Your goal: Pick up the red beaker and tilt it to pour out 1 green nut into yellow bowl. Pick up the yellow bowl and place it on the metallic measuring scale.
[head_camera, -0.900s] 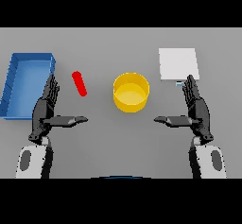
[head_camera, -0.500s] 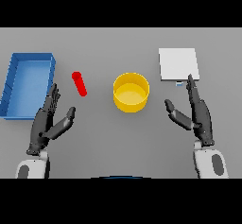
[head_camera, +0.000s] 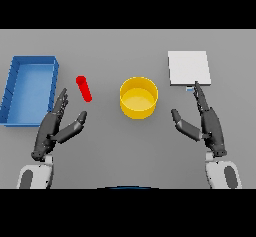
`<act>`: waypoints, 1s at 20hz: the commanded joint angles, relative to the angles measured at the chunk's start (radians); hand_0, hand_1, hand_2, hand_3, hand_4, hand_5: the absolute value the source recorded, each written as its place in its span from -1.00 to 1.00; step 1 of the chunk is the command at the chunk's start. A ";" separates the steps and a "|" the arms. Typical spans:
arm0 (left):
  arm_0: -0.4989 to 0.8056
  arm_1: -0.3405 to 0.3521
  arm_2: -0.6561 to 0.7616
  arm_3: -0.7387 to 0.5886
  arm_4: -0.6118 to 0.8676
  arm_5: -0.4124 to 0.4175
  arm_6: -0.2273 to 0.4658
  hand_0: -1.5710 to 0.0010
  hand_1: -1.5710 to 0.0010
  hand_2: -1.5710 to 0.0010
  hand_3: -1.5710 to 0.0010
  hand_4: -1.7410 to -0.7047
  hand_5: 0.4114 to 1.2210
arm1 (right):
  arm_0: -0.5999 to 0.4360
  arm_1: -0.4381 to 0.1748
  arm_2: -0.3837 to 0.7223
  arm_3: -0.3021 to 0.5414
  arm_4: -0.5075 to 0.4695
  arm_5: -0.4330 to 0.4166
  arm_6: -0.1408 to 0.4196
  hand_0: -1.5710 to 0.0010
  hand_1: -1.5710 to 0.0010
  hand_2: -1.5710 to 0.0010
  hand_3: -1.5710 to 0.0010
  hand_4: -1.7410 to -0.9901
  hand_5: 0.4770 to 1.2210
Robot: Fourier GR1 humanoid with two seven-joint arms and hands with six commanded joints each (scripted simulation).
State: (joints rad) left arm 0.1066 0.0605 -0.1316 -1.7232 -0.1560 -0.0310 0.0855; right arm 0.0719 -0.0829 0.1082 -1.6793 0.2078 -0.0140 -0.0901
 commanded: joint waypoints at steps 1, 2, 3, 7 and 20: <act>-0.022 0.003 0.012 0.031 0.009 -0.005 -0.002 1.00 1.00 1.00 1.00 0.15 -0.43 | 0.010 -0.001 -0.001 -0.011 -0.009 0.006 -0.009 1.00 1.00 1.00 1.00 0.47 -0.60; -0.054 0.001 0.026 0.069 0.017 -0.004 0.010 1.00 1.00 1.00 1.00 0.13 -0.42 | -0.002 0.003 -0.005 -0.007 -0.022 0.010 -0.003 1.00 1.00 1.00 1.00 0.45 -0.60; -0.095 -0.005 0.034 0.122 0.015 -0.001 0.004 1.00 1.00 1.00 1.00 0.10 -0.42 | -0.014 0.002 -0.012 -0.005 -0.030 0.011 -0.002 1.00 1.00 1.00 1.00 0.42 -0.60; -0.222 0.017 0.077 0.283 0.015 -0.010 -0.045 1.00 1.00 1.00 1.00 0.09 -0.44 | 0.004 -0.001 -0.009 -0.011 -0.035 0.022 -0.005 1.00 1.00 1.00 1.00 0.37 -0.60; -0.469 -0.001 0.111 0.581 -0.039 0.042 -0.101 1.00 1.00 1.00 1.00 0.04 -0.36 | 0.025 -0.002 -0.013 -0.023 -0.042 0.026 -0.011 1.00 1.00 1.00 1.00 0.34 -0.57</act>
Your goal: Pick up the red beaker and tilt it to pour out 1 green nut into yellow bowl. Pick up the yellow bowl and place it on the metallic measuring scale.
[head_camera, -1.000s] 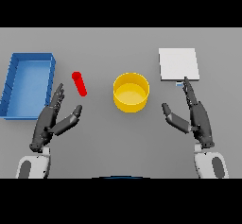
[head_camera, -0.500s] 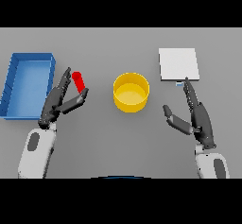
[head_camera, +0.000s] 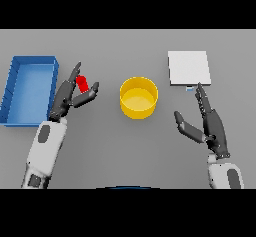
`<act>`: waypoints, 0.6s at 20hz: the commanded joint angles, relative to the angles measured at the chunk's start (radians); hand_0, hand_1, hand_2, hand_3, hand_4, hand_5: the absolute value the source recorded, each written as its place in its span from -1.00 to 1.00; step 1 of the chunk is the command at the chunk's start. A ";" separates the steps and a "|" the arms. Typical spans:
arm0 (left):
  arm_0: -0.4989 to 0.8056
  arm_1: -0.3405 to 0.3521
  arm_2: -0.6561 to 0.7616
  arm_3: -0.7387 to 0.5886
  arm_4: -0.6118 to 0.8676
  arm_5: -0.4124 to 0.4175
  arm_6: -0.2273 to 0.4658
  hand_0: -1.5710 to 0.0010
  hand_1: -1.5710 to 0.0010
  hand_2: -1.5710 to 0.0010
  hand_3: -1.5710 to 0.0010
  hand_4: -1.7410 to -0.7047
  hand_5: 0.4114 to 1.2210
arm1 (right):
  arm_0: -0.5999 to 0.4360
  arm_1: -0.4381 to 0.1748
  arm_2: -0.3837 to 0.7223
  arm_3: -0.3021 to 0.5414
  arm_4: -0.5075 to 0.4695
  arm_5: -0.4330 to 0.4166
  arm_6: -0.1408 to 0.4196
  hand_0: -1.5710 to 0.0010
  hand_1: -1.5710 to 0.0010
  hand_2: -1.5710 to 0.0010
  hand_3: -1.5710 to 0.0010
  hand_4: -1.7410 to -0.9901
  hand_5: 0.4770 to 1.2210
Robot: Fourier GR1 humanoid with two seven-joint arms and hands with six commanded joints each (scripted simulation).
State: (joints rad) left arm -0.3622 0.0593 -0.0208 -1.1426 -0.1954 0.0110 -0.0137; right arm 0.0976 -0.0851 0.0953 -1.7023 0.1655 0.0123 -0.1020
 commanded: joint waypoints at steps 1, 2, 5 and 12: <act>-0.019 0.003 0.008 0.030 0.001 0.000 -0.010 1.00 1.00 1.00 1.00 0.03 -0.35 | -0.003 0.002 -0.001 0.000 0.004 -0.007 0.001 1.00 1.00 1.00 1.00 0.34 -0.56; -0.022 -0.006 0.011 0.043 0.001 0.010 -0.025 1.00 1.00 1.00 1.00 0.01 -0.34 | -0.011 0.000 -0.002 -0.002 0.007 -0.010 0.015 1.00 1.00 1.00 1.00 0.33 -0.56; -0.064 -0.025 0.052 0.111 0.038 0.016 -0.098 1.00 1.00 1.00 1.00 -0.09 -0.29 | -0.001 0.004 -0.003 0.001 0.004 -0.011 0.005 1.00 1.00 1.00 1.00 0.32 -0.55; -0.131 -0.075 0.105 0.260 0.048 0.091 -0.188 0.30 0.25 0.16 0.07 -0.48 0.31 | -0.017 -0.013 -0.017 -0.005 -0.014 0.001 0.017 1.00 1.00 1.00 1.00 0.34 -0.54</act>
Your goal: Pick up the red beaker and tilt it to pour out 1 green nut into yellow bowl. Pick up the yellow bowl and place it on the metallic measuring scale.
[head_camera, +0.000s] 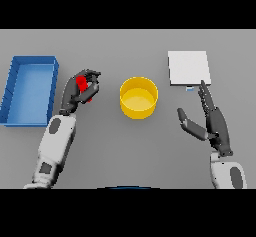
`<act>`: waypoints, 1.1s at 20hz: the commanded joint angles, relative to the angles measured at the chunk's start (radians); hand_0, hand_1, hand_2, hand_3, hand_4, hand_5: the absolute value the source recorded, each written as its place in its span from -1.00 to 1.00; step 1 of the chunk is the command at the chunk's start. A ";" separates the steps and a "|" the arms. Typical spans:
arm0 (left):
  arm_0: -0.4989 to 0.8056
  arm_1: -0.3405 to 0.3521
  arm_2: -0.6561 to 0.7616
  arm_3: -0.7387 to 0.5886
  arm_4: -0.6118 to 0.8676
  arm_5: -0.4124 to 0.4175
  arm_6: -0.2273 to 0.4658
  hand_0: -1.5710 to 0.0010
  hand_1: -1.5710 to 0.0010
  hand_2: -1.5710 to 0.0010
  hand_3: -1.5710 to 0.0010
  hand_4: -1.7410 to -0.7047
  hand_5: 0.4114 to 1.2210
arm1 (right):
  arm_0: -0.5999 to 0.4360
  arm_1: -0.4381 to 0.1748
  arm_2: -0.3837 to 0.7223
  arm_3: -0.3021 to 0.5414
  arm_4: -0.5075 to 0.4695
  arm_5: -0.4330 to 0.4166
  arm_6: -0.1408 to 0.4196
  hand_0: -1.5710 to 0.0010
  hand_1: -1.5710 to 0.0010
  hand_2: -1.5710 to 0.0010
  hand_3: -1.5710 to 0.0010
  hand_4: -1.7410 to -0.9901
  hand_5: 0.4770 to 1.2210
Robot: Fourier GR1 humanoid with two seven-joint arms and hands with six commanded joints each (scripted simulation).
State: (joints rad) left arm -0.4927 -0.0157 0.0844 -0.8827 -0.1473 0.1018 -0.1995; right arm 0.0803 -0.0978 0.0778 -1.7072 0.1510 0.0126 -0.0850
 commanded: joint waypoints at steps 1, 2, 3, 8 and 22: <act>-0.013 0.001 -0.010 0.008 -0.028 0.026 0.011 0.04 0.00 -0.08 -0.13 -0.57 0.45 | 0.003 0.003 0.001 -0.002 -0.003 0.002 0.003 1.00 1.00 1.00 1.00 0.34 -0.54; -0.023 -0.002 -0.023 0.011 -0.057 0.047 0.023 -0.17 -0.20 -0.26 -0.25 -0.65 0.56 | 0.017 0.009 0.010 -0.015 0.002 0.000 -0.005 1.00 1.00 1.00 1.00 0.34 -0.54; -0.013 0.003 -0.034 0.001 -0.065 0.047 0.012 -0.34 -0.36 -0.41 -0.35 -0.71 0.65 | 0.011 0.009 0.009 -0.011 0.005 -0.002 0.008 1.00 1.00 1.00 1.00 0.34 -0.54; -0.010 -0.001 -0.045 -0.008 -0.065 0.041 0.010 -0.78 -0.79 -0.81 -0.73 -0.62 0.88 | 0.021 0.018 0.014 -0.005 0.001 0.002 -0.008 1.00 1.00 1.00 1.00 0.30 -0.55; -0.051 0.067 -0.078 -0.181 0.022 -0.077 0.085 -0.98 -0.98 -0.98 -0.98 -0.97 0.79 | 0.011 0.011 0.028 0.010 0.063 -0.029 -0.057 1.00 1.00 1.00 1.00 0.39 -0.51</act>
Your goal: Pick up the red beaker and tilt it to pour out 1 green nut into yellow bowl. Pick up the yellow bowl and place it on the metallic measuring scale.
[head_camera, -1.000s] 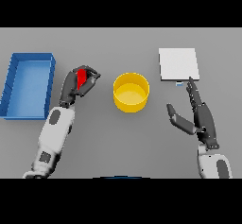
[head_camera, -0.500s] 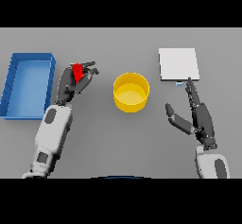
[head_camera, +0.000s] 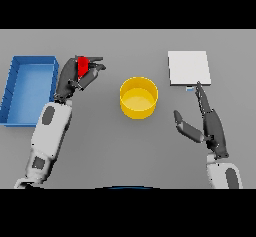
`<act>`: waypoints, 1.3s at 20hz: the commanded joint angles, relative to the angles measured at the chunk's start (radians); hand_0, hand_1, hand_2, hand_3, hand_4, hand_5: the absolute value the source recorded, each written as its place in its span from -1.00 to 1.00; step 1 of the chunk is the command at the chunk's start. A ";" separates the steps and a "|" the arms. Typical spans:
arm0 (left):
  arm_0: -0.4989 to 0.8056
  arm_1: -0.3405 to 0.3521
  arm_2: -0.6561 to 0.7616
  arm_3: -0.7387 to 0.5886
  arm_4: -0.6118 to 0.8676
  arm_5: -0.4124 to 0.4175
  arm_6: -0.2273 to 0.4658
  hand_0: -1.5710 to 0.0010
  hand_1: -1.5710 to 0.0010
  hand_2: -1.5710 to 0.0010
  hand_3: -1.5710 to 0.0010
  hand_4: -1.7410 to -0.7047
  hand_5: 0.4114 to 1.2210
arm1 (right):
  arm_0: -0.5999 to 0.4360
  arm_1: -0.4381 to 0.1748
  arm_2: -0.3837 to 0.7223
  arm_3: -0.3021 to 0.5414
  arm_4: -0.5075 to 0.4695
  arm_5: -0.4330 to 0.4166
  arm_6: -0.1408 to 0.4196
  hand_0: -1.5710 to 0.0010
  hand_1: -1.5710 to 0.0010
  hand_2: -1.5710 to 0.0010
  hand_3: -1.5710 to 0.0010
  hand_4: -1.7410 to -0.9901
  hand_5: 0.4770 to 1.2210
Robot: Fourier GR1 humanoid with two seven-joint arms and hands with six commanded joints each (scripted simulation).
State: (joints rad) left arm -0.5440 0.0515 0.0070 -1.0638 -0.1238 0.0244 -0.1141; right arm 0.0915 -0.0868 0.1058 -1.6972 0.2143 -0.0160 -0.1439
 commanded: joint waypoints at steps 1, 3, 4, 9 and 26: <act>-0.013 0.008 -0.004 0.011 -0.009 0.000 0.004 -0.98 -0.98 -0.98 -0.98 -0.97 0.80 | 0.004 -0.004 -0.003 0.003 -0.002 0.002 -0.007 1.00 1.00 1.00 1.00 0.39 -0.51; -0.041 0.032 -0.026 0.021 -0.040 0.001 0.016 -0.99 -0.99 -0.99 -0.98 -0.97 0.79 | 0.002 -0.001 0.000 -0.008 0.002 -0.002 -0.002 1.00 1.00 1.00 1.00 0.41 -0.50; -0.048 0.044 -0.055 0.014 -0.069 -0.003 0.025 -0.99 -0.99 -0.99 -0.99 -0.98 0.79 | 0.006 -0.007 -0.002 -0.018 0.005 -0.004 0.010 1.00 1.00 1.00 1.00 0.41 -0.50; -0.116 0.133 -0.203 0.009 -0.229 -0.038 0.111 -1.00 -1.00 -1.00 -1.00 -0.99 0.76 | -0.009 -0.019 -0.015 -0.011 -0.009 0.007 0.048 1.00 1.00 1.00 1.00 0.48 -0.51; -0.475 0.219 -0.713 0.162 -0.749 -0.328 0.196 -1.00 -1.00 -1.00 -0.70 -0.96 0.99 | 0.015 0.030 -0.006 -0.013 -0.054 0.021 0.072 1.00 1.00 1.00 1.00 0.43 -0.53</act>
State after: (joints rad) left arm -1.0189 0.2709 -0.7054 -0.9015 -0.8732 -0.3037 0.0827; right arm 0.1064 -0.0567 0.0998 -1.7106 0.1608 0.0050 -0.0712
